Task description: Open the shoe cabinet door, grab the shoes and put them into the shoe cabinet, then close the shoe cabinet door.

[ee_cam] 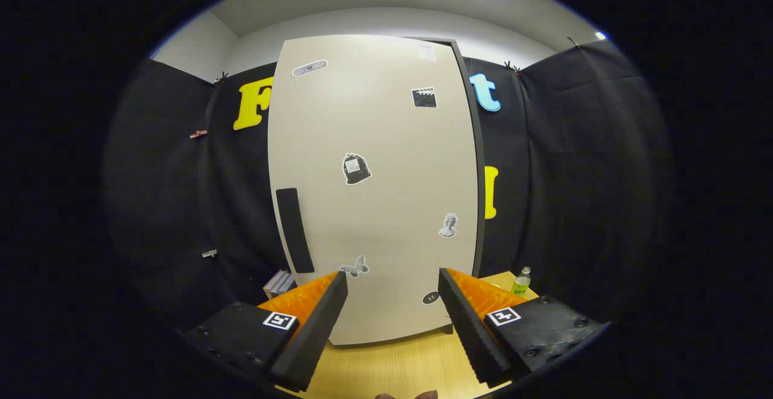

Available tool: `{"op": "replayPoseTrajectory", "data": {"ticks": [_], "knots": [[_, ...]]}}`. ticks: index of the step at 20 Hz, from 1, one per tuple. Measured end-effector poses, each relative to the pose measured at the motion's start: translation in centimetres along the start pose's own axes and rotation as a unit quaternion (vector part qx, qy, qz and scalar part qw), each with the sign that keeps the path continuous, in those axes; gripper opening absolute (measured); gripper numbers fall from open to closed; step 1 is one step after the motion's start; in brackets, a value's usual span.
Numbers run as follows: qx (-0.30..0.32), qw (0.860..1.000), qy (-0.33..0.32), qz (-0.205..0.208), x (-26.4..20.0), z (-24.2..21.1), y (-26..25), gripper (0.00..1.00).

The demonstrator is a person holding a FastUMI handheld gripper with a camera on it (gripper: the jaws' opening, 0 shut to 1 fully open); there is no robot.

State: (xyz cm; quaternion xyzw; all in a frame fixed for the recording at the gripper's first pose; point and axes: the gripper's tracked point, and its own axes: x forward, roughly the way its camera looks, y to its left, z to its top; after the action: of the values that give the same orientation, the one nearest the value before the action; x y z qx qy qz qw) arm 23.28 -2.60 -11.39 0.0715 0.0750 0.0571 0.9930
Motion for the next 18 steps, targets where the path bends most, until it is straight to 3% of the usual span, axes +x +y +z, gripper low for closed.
{"op": "replayPoseTrajectory", "data": {"ticks": [18], "knots": [[0.002,1.000,0.002,0.002,-0.22,-0.21,0.09,0.98]]}}
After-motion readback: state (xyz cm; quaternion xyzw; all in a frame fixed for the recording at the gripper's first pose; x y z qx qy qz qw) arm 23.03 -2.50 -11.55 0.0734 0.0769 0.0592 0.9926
